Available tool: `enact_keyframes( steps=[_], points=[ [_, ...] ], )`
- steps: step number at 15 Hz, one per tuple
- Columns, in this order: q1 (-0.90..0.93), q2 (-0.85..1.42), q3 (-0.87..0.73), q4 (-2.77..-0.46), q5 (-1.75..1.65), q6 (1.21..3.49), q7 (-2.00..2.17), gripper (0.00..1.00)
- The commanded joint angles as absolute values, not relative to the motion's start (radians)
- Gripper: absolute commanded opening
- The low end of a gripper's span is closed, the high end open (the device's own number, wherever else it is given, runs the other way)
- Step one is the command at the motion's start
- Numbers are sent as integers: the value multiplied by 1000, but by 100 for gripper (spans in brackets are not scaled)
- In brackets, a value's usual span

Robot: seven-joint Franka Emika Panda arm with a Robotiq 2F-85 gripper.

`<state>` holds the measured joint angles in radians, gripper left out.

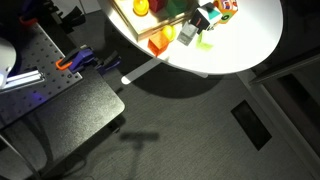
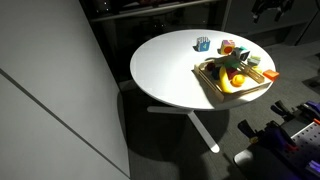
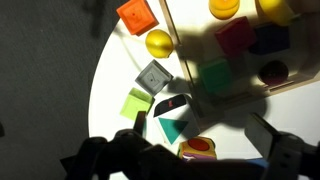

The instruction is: Pick up the block with the number one on it and put it in the tray

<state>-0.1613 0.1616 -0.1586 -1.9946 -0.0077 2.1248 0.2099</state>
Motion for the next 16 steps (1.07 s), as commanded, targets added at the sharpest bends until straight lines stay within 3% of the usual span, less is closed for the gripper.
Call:
enact_keyframes(
  steps=[1,16],
  points=[
    [-163,264,-162,-1890,14,2110,208,100],
    [-199,521,-133,-1761,48,2335,51,100]
  ],
)
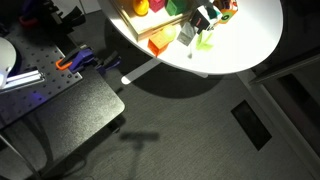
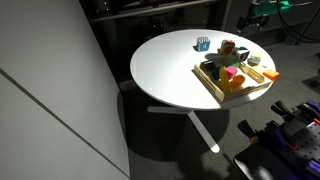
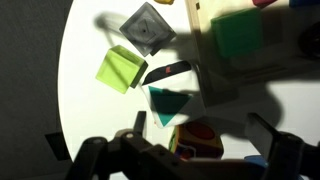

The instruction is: Pick up the block with the number one on it and put it in the tray

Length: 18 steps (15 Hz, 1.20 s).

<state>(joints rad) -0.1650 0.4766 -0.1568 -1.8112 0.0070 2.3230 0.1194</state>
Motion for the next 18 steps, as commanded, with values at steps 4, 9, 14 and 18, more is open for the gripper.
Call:
enact_keyframes(
  steps=[4,9,14,18],
  points=[
    [-218,553,-130,-1723,69,2318,14,100],
    [-201,545,-145,-1751,43,2334,45,100],
    [-201,545,-144,-1750,43,2334,45,100],
    [-201,585,-143,-1722,38,2344,41,100]
  ],
)
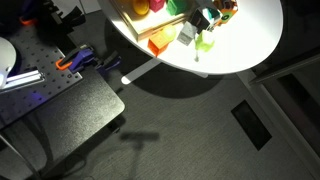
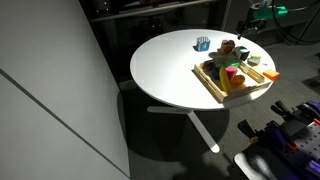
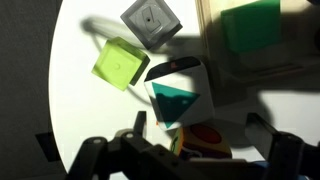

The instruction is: Pick up the block with the number one on it and put it in the tray

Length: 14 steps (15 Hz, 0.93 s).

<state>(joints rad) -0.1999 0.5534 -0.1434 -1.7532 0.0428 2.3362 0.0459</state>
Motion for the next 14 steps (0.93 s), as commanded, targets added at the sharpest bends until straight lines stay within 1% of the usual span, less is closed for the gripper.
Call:
enact_keyframes(
  steps=[1,9,14],
  points=[
    [-201,595,-142,-1717,37,2349,35,100],
    [-190,694,-146,-1668,6,2434,29,100],
    [-174,746,-157,-1636,-29,2443,34,100]
  ],
)
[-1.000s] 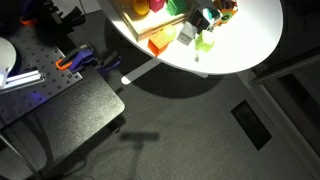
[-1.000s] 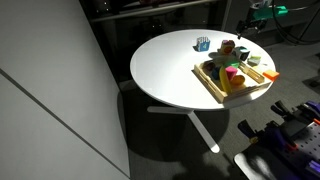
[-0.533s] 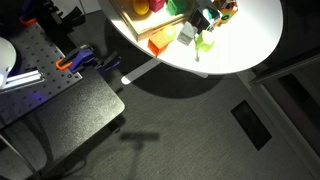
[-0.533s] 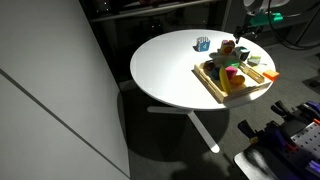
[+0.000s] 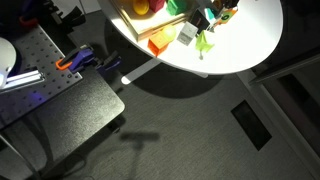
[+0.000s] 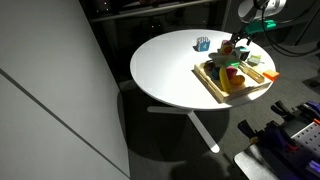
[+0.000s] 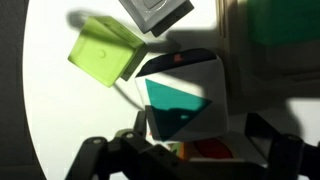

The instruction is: Pick up the block with the number one on it and put it in the tray

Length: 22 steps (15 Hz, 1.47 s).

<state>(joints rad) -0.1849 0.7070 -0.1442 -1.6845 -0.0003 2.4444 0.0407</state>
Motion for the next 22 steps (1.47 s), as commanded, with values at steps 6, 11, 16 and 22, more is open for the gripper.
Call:
enact_keyframes(
  steps=[6,11,16,22],
  points=[
    [-161,791,-170,-1608,-69,2454,36,100],
    [-158,818,-183,-1590,-93,2463,38,100],
    [-160,815,-192,-1579,-94,2445,48,50],
    [-162,760,-184,-1610,-83,2419,41,12]
  ],
)
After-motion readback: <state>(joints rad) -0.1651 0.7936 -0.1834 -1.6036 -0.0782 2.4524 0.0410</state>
